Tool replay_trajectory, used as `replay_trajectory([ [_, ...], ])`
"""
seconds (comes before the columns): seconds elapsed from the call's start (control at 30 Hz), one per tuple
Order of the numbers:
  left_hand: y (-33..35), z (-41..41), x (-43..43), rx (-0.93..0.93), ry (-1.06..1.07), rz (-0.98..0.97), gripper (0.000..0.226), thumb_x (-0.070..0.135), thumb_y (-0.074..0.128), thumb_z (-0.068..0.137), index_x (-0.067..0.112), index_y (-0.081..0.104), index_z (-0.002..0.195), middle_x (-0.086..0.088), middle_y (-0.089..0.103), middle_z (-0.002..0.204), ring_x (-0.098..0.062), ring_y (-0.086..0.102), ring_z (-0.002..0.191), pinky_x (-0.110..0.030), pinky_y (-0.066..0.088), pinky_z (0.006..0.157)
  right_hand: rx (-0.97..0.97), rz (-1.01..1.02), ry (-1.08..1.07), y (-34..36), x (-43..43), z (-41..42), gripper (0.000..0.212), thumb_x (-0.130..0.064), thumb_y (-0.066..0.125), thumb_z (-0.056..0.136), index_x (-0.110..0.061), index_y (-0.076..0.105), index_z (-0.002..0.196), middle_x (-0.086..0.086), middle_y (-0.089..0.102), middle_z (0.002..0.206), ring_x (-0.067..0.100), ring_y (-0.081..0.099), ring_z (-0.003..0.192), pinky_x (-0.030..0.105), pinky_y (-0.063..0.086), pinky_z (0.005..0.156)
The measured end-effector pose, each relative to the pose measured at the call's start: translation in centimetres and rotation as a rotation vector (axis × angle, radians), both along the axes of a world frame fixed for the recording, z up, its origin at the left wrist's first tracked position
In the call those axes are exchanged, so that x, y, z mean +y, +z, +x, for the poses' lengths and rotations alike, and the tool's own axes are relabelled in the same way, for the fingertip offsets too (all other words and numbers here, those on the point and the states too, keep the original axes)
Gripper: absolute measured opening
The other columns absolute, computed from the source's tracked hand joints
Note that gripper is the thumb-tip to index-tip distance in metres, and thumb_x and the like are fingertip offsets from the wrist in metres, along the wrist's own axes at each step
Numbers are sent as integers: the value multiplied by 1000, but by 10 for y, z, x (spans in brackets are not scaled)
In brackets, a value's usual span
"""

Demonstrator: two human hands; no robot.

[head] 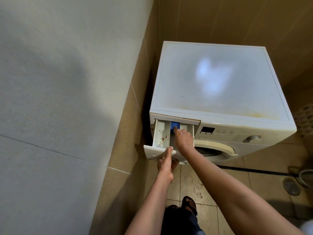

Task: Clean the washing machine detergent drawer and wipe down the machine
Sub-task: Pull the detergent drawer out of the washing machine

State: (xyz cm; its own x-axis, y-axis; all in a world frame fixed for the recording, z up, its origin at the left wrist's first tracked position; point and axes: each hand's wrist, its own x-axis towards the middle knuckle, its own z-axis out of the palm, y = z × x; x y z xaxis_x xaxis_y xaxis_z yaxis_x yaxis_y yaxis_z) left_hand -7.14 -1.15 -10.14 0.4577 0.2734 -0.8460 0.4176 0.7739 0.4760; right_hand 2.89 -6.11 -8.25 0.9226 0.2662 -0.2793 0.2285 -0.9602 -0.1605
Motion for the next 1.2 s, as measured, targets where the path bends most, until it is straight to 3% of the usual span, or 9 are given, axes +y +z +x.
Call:
replay_trajectory([
  [0.23, 2, 2, 10, -16, -40, 10, 47, 28, 74, 82, 15, 47, 119, -17, 63, 110, -30, 63, 103, -38, 58, 80, 19, 9, -46, 1, 10, 0, 26, -4, 39, 97, -10, 48, 121, 8, 53, 95, 21, 46, 76, 31, 40, 64],
  [0.43, -1, 1, 10, -21, -43, 8, 47, 30, 72, 82, 13, 49, 119, -17, 65, 105, -30, 66, 98, -38, 59, 77, 37, 27, -65, 1, 9, 0, 31, -1, 37, 97, -10, 46, 125, 11, 58, 103, 25, 52, 80, 33, 43, 66],
  [0.5, 0, 0, 11, -26, -39, -3, 48, 28, 72, 82, 13, 47, 120, -18, 64, 106, -31, 65, 100, -38, 59, 76, 48, 90, -92, -3, 7, 0, 39, 0, 37, 96, -13, 45, 132, 13, 60, 105, 25, 53, 80, 34, 44, 67],
  [0.57, 1, 0, 11, -29, -19, -23, 43, 24, 72, 82, 15, 46, 115, -17, 62, 105, -31, 63, 99, -40, 58, 79, 68, 289, -227, -11, 3, 0, 43, -5, 46, 94, -21, 50, 134, 11, 66, 102, 24, 61, 80, 34, 50, 66],
  [0.67, 1, 0, 12, -37, 7, -50, 46, 23, 73, 81, 15, 44, 116, -17, 60, 111, -34, 60, 107, -42, 56, 84, 72, 627, -504, -12, 1, 0, 28, -25, 59, 91, -18, 59, 118, 3, 68, 96, 16, 63, 75, 34, 54, 68],
  [0.77, 0, 0, 12, -20, -13, -44, 53, 26, 74, 81, 15, 42, 122, -18, 60, 115, -33, 60, 109, -39, 58, 79, 176, 763, -741, -8, 0, 11, 26, -31, 65, 88, -8, 58, 99, 3, 62, 88, 18, 58, 78, 31, 45, 68],
  [0.9, -10, 0, 12, 40, -68, 14, 65, 36, 77, 77, 14, 43, 128, -16, 60, 116, -29, 60, 109, -42, 53, 94, 315, 745, -864, -3, 4, 28, 37, -33, 70, 85, -8, 50, 66, 2, 50, 62, 16, 47, 57, 27, 38, 53],
  [1.1, -6, 11, 14, 60, -54, -24, 66, 43, 81, 69, 16, 48, 119, -15, 61, 114, -30, 60, 107, -42, 54, 92, 362, 650, -963, 0, 11, 41, 41, -33, 74, 81, -7, 46, 66, 8, 58, 78, 14, 47, 53, 25, 34, 44],
  [1.2, -7, 15, 14, 83, -75, 10, 64, 36, 81, 72, 14, 47, 121, -14, 59, 113, -29, 60, 106, -40, 56, 89, 318, 610, -945, -1, 12, 40, 39, -31, 73, 82, -10, 45, 65, 5, 55, 71, 14, 46, 52, 25, 33, 46],
])
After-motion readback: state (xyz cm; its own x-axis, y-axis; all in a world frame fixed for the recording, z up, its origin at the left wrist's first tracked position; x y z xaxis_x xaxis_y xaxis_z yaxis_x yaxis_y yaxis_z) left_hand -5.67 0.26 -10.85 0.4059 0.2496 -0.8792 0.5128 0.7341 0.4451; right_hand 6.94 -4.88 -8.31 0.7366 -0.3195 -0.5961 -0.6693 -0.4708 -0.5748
